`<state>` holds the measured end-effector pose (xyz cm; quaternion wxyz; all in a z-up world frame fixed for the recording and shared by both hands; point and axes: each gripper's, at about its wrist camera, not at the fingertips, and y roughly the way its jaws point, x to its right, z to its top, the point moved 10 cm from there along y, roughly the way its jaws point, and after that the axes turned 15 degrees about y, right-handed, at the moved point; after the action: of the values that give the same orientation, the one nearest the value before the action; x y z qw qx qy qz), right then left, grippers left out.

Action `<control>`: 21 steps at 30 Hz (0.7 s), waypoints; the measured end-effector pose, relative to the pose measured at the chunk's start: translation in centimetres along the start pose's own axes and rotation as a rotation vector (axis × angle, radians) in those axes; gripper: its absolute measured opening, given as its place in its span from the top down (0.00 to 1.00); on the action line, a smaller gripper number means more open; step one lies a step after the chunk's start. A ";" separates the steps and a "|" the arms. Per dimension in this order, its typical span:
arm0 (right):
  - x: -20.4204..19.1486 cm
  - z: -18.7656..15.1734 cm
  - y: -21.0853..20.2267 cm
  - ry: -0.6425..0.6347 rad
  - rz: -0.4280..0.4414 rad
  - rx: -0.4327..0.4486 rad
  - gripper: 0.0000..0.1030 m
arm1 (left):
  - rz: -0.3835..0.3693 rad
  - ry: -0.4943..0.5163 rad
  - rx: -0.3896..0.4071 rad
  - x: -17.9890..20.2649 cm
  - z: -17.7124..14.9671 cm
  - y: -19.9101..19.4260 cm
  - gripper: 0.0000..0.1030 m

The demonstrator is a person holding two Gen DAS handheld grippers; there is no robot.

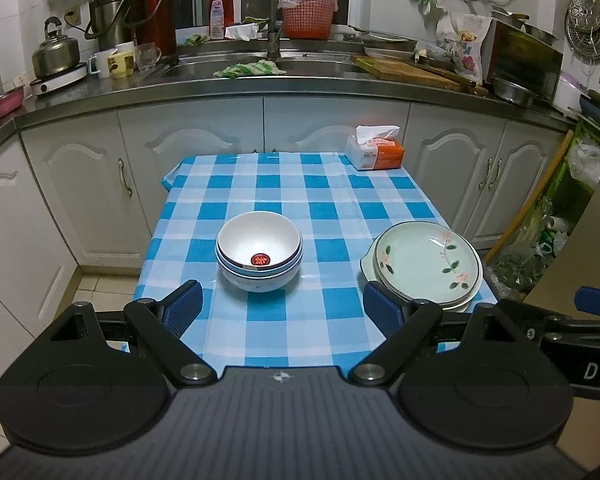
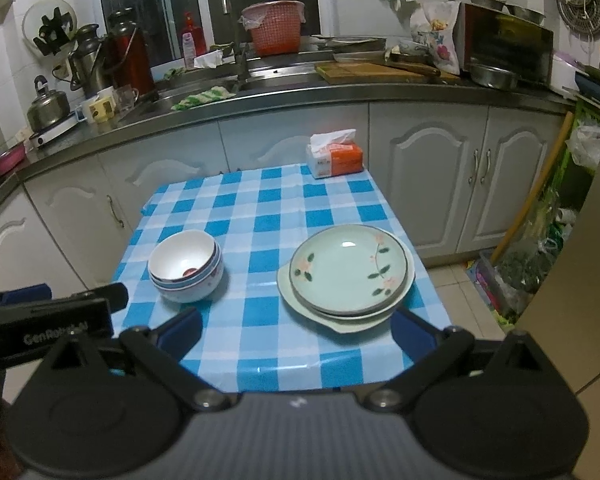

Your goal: Organize plates and bowls

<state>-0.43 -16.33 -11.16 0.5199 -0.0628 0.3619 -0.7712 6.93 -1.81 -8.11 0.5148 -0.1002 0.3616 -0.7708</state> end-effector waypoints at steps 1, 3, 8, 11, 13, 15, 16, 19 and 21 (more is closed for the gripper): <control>-0.1 0.0 0.0 -0.003 0.001 0.003 0.03 | -0.002 -0.002 0.002 0.1 0.0 0.0 0.00; -0.2 0.1 -0.1 -0.010 0.002 0.015 0.03 | -0.005 -0.003 0.010 0.2 0.1 0.0 0.00; -0.1 0.5 -0.2 -0.006 0.010 0.040 0.03 | -0.009 0.000 0.018 0.3 0.1 0.2 0.00; -0.1 0.7 -0.2 -0.007 0.008 0.047 0.03 | -0.009 0.002 0.019 0.4 0.1 0.5 0.00; 0.0 0.7 -0.1 -0.004 0.008 0.046 0.03 | -0.012 0.000 0.019 0.4 0.1 0.6 0.00; 0.0 0.7 -0.1 -0.005 0.007 0.043 0.03 | -0.011 0.002 0.021 0.4 0.1 0.6 0.00; 0.0 0.7 -0.1 -0.007 0.006 0.047 0.03 | -0.009 0.003 0.026 0.4 0.1 0.7 0.00; 0.0 0.8 -0.4 -0.021 0.001 0.073 0.03 | -0.013 -0.003 0.025 0.5 0.0 0.9 0.00; 0.3 0.9 -0.5 -0.012 -0.003 0.076 0.03 | -0.022 0.001 0.016 0.8 -0.1 1.3 0.00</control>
<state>-0.50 -16.96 -10.32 0.5229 -0.0484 0.3290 -0.7849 7.43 -2.70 -9.25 0.5070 -0.0996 0.3544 -0.7794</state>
